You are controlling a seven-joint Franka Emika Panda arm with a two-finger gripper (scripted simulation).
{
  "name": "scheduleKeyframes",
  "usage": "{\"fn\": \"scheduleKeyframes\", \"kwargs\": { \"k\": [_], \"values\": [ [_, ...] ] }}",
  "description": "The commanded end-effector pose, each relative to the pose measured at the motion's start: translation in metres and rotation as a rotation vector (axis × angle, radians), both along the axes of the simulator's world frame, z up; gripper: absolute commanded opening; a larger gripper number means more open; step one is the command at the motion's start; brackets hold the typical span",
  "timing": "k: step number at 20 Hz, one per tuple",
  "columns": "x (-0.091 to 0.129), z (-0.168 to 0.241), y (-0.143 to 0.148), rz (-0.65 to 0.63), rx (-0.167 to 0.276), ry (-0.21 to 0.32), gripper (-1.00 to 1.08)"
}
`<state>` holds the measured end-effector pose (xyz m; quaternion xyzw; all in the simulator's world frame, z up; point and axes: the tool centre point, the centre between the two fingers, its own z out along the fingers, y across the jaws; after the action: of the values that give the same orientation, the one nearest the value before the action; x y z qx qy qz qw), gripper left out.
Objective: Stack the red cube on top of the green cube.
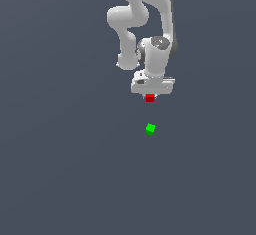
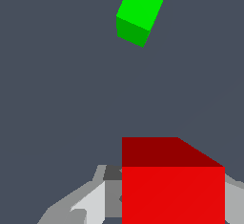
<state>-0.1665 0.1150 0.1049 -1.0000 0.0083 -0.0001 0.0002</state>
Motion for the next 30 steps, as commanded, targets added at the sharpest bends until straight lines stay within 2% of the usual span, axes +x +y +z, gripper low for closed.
{"fn": "scheduleKeyframes", "kwargs": {
  "k": [1,9,15,22,30],
  "values": [
    [0.0,0.009,0.0,0.0,0.0,0.001,-1.0],
    [0.001,0.013,0.0,0.0,0.0,0.0,-1.0],
    [0.014,0.008,0.0,0.0,0.0,0.0,-1.0],
    [0.046,-0.005,-0.001,0.0,-0.001,0.0,-1.0],
    [0.098,-0.026,-0.002,0.0,-0.001,0.0,-1.0]
  ]
}}
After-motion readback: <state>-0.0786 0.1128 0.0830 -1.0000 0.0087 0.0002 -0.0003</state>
